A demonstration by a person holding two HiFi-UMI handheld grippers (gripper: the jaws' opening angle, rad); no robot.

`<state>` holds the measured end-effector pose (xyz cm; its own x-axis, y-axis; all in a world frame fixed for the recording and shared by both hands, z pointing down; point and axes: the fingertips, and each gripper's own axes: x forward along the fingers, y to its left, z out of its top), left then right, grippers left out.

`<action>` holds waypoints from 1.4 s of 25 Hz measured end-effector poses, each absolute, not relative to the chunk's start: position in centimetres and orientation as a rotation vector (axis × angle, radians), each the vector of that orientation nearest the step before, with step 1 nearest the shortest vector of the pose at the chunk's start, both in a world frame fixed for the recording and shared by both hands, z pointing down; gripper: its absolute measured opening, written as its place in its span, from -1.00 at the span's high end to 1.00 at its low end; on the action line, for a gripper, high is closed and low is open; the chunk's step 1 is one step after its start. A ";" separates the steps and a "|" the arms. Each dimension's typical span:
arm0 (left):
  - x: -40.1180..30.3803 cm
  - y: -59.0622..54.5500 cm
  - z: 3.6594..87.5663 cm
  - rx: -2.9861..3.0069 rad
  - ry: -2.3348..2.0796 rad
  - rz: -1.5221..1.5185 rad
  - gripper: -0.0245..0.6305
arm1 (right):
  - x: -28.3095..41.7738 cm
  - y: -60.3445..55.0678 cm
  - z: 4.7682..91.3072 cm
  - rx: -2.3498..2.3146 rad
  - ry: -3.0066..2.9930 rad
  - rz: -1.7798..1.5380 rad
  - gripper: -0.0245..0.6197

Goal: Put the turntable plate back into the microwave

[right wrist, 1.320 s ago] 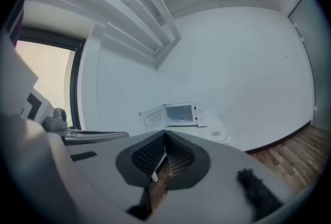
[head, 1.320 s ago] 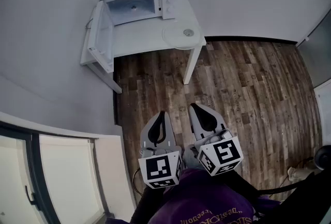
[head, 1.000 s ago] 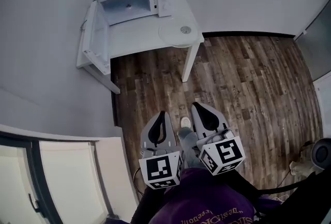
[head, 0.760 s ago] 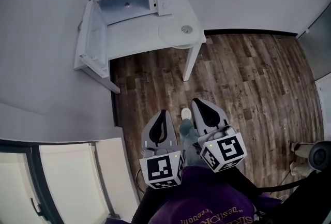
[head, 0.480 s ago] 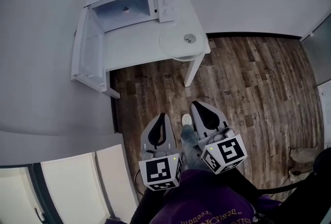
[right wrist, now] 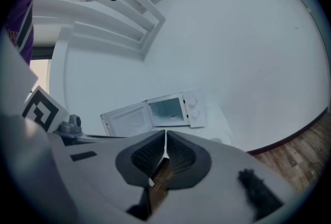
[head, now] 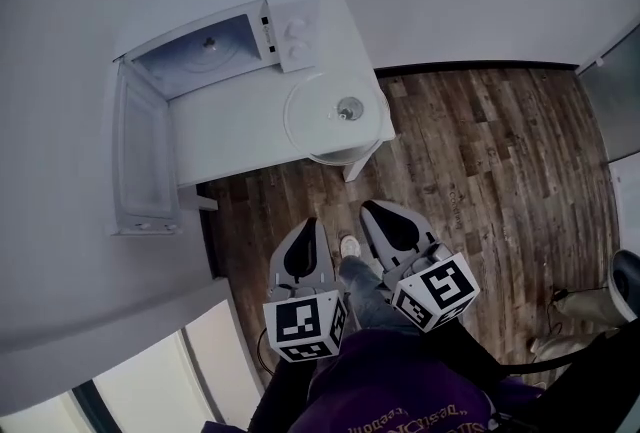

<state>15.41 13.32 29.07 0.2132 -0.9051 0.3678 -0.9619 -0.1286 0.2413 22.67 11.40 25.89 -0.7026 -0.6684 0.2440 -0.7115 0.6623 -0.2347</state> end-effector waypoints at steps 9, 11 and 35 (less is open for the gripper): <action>17.4 6.1 33.6 1.957 -1.597 0.232 0.91 | 25.0 3.7 28.8 1.093 -2.678 0.502 0.89; 17.7 5.3 34.9 1.907 -1.557 0.224 0.79 | 25.7 2.4 29.6 1.090 -2.652 0.508 0.89; 19.5 -0.9 49.1 1.407 -1.044 -0.148 0.00 | 27.2 -1.8 46.7 1.191 -2.208 1.817 0.49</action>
